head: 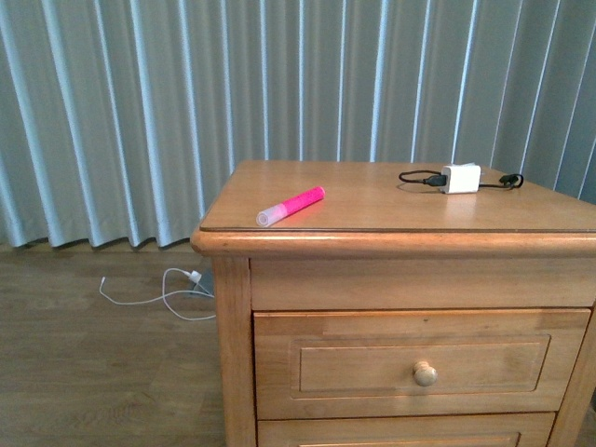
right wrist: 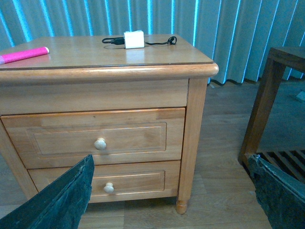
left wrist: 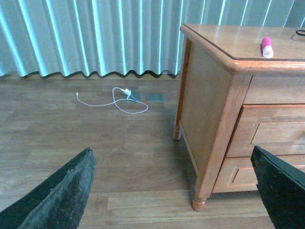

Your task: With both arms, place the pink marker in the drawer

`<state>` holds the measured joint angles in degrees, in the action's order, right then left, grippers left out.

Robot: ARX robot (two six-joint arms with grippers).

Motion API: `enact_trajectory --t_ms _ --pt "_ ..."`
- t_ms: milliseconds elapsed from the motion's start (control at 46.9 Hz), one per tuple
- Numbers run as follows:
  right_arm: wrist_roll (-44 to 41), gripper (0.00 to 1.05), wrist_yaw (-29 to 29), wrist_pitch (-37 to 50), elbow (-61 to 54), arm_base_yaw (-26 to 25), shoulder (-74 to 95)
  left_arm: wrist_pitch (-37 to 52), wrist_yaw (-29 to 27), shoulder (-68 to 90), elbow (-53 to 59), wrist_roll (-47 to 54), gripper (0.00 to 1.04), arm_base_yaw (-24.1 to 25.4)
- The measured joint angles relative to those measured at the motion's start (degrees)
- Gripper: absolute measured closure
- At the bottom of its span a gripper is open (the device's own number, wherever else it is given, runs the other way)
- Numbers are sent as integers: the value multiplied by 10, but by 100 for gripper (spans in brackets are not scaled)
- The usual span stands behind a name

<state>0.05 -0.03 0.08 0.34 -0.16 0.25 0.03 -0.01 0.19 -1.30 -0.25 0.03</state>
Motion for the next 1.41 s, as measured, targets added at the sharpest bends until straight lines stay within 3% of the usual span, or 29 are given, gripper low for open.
enact_trajectory --t_ms 640,704,768,1066,1194,1407 --pt "0 9 0 -1 0 0 0 0 0 0 0 0 6 0" --pt "4 9 -17 -92 34 2 47 0 0 0 0 0 6 0" --pt "11 9 6 -109 53 28 118 0 0 0 0 0 6 0" --pt "66 9 97 65 166 217 473 0 0 0 0 0 6 0" --pt "90 9 112 126 224 256 642 0 0 0 0 0 6 0" --pt "81 9 145 217 316 268 849 0 0 0 0 0 6 0"
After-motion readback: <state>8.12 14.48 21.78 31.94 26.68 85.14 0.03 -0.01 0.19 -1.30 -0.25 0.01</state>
